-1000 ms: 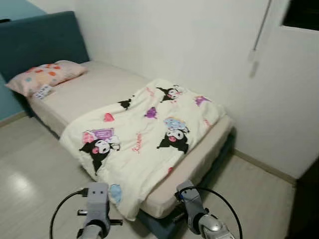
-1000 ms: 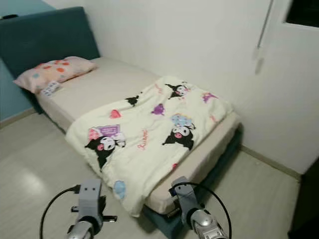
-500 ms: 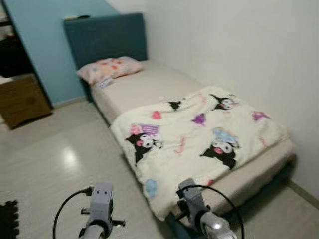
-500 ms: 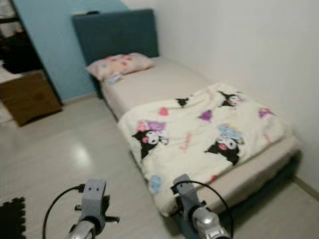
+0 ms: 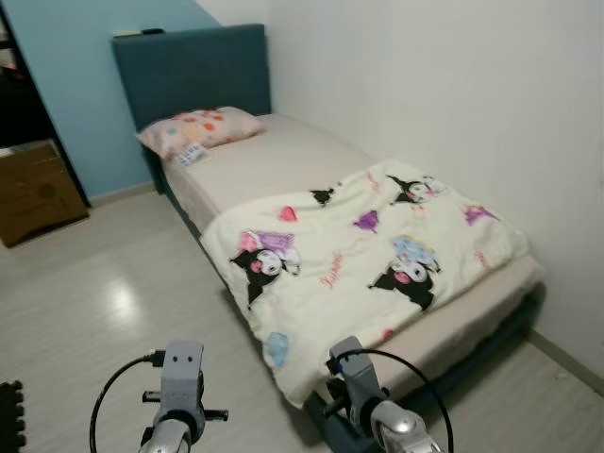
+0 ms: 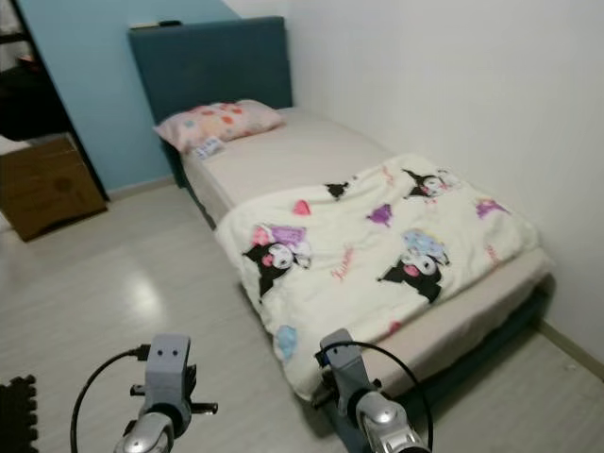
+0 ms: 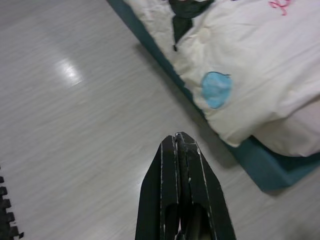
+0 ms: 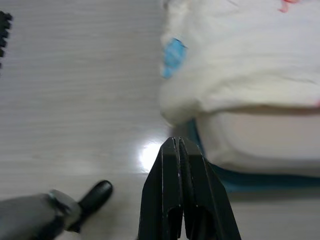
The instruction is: Clean up the room
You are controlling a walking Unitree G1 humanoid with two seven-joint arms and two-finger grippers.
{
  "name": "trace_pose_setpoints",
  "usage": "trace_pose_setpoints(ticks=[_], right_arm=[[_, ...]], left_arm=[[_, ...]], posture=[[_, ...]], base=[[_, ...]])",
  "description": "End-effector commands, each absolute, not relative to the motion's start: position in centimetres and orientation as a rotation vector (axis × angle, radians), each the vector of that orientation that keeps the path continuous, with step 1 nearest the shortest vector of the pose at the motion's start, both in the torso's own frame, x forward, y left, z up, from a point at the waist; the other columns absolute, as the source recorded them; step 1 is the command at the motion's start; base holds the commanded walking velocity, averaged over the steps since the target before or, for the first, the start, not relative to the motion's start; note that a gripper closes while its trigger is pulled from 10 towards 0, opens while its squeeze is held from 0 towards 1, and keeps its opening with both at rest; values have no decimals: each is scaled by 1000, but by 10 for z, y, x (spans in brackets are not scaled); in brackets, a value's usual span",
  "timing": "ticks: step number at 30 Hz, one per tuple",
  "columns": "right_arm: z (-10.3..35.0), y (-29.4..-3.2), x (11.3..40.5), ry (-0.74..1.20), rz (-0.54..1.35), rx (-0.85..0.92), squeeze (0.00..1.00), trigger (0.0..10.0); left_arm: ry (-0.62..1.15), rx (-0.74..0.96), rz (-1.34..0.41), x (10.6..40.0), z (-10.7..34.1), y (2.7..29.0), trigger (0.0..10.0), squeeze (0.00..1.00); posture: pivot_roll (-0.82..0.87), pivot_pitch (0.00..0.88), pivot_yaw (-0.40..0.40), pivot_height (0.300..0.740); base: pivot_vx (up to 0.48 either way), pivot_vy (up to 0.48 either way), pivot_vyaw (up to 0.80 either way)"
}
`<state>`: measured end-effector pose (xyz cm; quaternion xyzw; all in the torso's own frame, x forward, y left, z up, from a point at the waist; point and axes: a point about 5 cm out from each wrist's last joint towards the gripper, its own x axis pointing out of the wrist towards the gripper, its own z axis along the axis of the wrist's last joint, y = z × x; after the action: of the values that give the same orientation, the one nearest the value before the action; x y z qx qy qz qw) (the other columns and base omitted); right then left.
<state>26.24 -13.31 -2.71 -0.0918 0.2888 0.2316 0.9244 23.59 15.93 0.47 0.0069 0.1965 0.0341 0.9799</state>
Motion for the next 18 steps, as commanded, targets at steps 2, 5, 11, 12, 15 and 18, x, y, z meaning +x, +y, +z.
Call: trace_pose_setpoints(ticks=[2, 5, 11, 12, 15, 18], right_arm=[[-26, -131, 263, 587, 491, -193, 0, 10000], [-26, -130, 263, 584, 497, -196, 0, 10000], [-25, -128, 264, 580, 509, -202, 0, 10000], [-25, -128, 264, 580, 509, -202, 0, 10000], [-25, -128, 264, 578, 514, -204, 0, 10000], [-25, -128, 264, 575, 510, -197, 0, 10000]], left_arm=[[400, 9, 73, 237, 5, 159, 10000, 0], [400, 10, 76, 237, 5, 159, 10000, 0], [399, 10, 92, 238, 6, 164, 10000, 0], [399, 10, 92, 238, 6, 164, 10000, 0], [399, 9, 102, 238, 6, 166, 10000, 0], [398, 8, 109, 238, 6, 166, 10000, 0]], posture=[[-83, 0, -10, 740], [-82, 0, -12, 740], [-81, 0, -17, 740], [-81, 0, -17, 740], [-81, 0, -19, 740], [-80, 0, -20, 740]], base=[[0, -442, 625], [0, -446, 800], [0, -447, 800], [0, -446, 800], [0, -445, 800], [0, -449, 533]])
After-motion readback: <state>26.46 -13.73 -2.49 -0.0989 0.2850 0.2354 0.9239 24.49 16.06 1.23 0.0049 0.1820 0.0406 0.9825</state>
